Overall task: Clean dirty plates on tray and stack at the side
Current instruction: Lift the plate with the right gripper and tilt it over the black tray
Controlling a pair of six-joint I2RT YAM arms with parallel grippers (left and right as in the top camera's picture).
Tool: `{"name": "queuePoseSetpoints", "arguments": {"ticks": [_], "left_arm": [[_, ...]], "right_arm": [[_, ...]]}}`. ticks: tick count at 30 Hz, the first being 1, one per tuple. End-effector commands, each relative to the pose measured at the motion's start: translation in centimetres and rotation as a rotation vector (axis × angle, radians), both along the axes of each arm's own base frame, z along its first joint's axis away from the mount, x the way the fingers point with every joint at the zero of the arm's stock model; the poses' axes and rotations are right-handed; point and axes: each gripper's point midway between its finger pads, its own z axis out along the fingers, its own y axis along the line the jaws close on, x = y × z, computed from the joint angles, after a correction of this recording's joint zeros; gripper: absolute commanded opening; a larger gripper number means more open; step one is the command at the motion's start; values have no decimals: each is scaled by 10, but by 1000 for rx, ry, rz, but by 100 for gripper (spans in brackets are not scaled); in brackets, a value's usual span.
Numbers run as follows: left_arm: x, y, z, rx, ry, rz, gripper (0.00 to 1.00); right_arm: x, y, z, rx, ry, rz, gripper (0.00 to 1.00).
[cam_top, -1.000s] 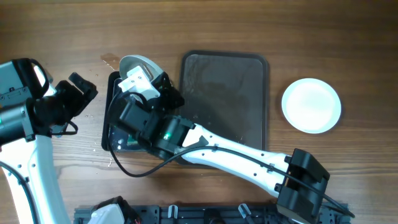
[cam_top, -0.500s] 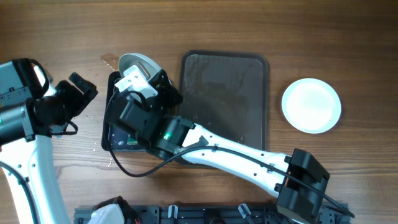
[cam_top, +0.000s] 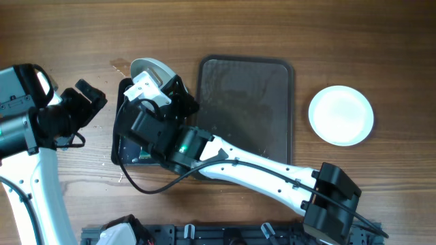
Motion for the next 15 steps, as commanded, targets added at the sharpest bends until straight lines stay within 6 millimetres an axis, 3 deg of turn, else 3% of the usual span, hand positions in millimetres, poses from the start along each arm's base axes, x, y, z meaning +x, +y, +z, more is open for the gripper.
{"name": "queuePoseSetpoints", "arguments": {"ticks": [1, 4, 6, 8, 9, 10, 12, 13, 15], "left_arm": [[1, -1, 7, -9, -24, -4, 100], [1, -1, 7, -9, -24, -4, 100], [1, -1, 7, -9, -24, -4, 100], [1, -1, 7, -9, -23, -4, 100], [1, -1, 7, -8, -24, -4, 100], [1, -1, 7, -8, -24, -4, 100], [1, -1, 7, -9, -24, -4, 100], [1, -1, 7, -8, -24, -4, 100], [1, -1, 7, -9, -24, -4, 100]], "right_arm": [[-3, -6, 30, 49, -45, -17, 4], [-4, -3, 29, 93, -37, -11, 4], [-12, 17, 18, 52, 33, 111, 4], [-7, 1, 35, -11, -66, 13, 4], [-2, -10, 47, 61, -124, -71, 4], [-4, 4, 42, 2, -82, 25, 4], [-2, -3, 52, -65, -128, -15, 4], [0, -7, 58, 1, -153, -54, 5], [-2, 2, 54, -44, -128, 8, 4]]}}
